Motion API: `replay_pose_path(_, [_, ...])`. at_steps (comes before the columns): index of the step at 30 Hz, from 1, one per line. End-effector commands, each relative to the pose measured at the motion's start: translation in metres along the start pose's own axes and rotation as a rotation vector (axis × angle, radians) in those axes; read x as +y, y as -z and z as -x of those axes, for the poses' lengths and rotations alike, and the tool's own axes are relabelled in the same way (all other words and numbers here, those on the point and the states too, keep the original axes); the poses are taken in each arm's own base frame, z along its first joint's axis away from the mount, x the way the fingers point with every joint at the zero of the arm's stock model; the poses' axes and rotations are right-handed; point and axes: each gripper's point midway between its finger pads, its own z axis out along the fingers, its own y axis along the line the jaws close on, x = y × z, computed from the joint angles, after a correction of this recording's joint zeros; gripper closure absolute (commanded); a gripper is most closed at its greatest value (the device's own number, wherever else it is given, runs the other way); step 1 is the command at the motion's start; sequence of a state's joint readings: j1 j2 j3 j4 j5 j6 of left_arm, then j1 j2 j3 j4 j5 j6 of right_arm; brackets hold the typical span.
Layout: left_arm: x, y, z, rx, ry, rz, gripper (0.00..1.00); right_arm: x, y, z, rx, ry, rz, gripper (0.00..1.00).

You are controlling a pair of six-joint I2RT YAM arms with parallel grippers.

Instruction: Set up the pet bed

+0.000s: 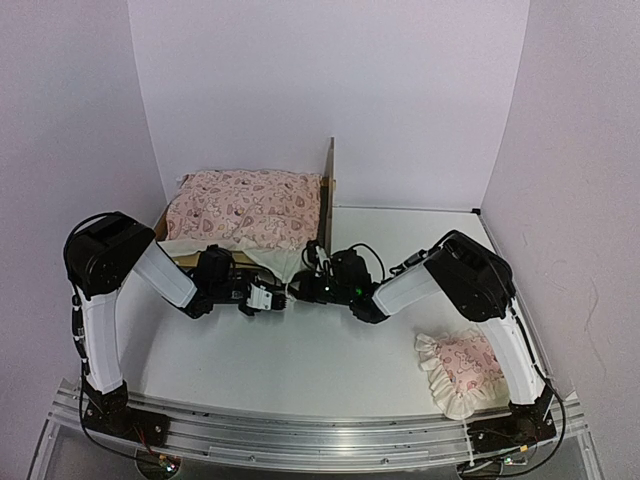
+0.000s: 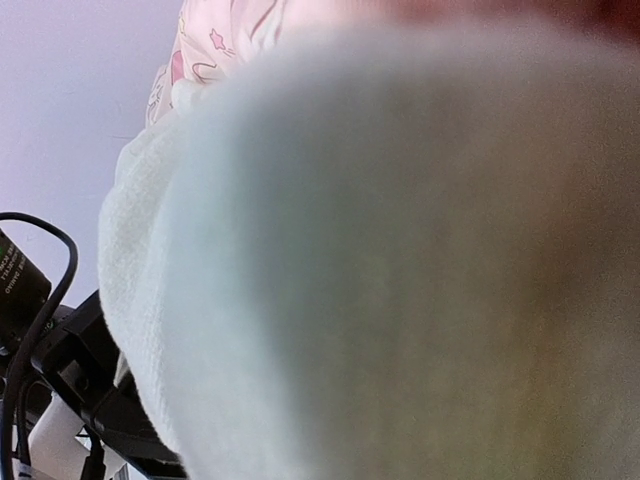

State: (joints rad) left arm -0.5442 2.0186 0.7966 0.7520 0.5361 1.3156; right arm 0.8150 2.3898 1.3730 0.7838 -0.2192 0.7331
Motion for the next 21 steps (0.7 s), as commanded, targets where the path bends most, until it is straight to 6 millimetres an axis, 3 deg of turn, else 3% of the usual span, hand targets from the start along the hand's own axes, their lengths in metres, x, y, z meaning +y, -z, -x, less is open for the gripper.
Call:
replay_pose_path(1, [0.024,-0.006,0.016,-0.073,-0.031,0.065,0.99,-0.048,0.006,-0.032,0.109,-0.127,-0.168,1.0])
replay_pose_path(9, [0.021,-0.002,0.008,-0.011,0.009,0.058,1.0,-0.043,0.011,-0.026,0.108,-0.097,-0.171,1.0])
replay_pose_path(15, [0.016,-0.004,-0.002,0.044,0.087,0.0,1.0,-0.029,0.023,-0.013,0.111,-0.054,-0.195,0.78])
replay_pose_path(21, [0.009,-0.004,-0.011,0.09,0.145,-0.036,1.0,-0.02,0.035,-0.004,0.115,0.013,-0.218,0.7])
